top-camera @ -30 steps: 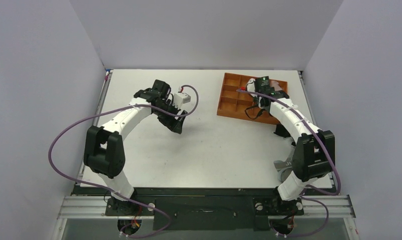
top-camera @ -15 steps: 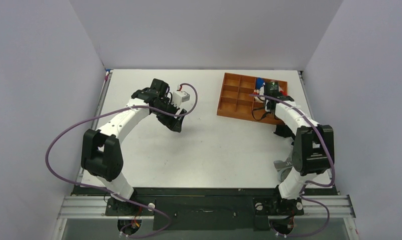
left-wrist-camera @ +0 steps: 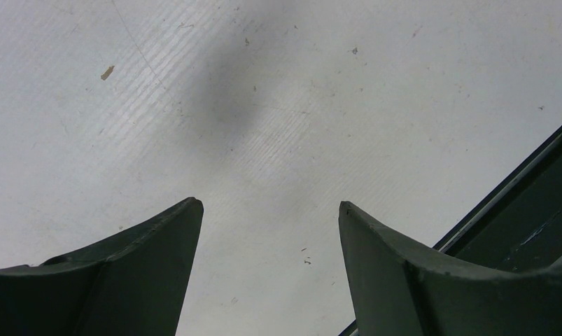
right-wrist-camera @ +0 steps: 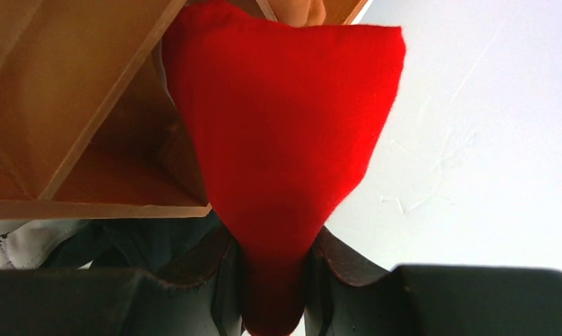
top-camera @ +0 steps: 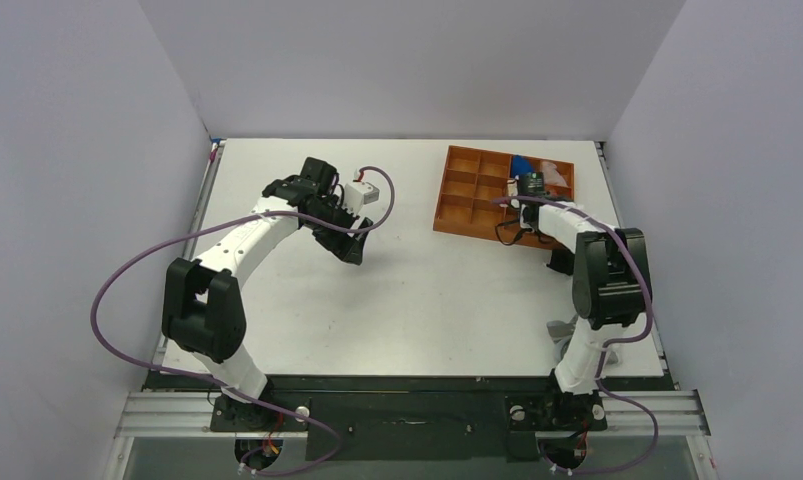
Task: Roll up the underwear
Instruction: Place the underwear in the storage box.
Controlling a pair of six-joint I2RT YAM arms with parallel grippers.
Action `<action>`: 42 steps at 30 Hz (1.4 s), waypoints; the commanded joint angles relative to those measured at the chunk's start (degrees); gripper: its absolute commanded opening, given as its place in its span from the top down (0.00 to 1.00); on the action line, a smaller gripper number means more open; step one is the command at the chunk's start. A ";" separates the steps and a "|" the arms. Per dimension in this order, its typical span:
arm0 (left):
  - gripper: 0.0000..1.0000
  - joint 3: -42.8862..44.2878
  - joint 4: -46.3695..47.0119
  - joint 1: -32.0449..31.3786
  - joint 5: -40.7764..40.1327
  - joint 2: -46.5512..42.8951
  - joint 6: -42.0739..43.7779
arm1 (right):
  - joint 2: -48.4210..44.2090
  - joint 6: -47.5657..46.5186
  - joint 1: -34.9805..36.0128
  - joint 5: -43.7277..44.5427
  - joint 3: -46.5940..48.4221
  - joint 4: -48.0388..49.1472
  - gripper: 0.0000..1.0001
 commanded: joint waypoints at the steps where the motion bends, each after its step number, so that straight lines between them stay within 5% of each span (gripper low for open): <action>1: 0.31 1.70 1.33 0.18 1.22 -0.11 -0.69 | 0.70 -0.95 0.16 3.07 3.30 0.96 1.00; 31: 0.31 1.45 1.23 0.27 1.50 -0.45 -0.38 | 8.42 -4.30 2.25 -3.37 7.89 -10.85 1.00; 42: 0.31 1.35 1.18 0.27 1.99 -0.70 -0.38 | 10.50 -4.35 -0.51 -13.21 11.16 -14.38 1.00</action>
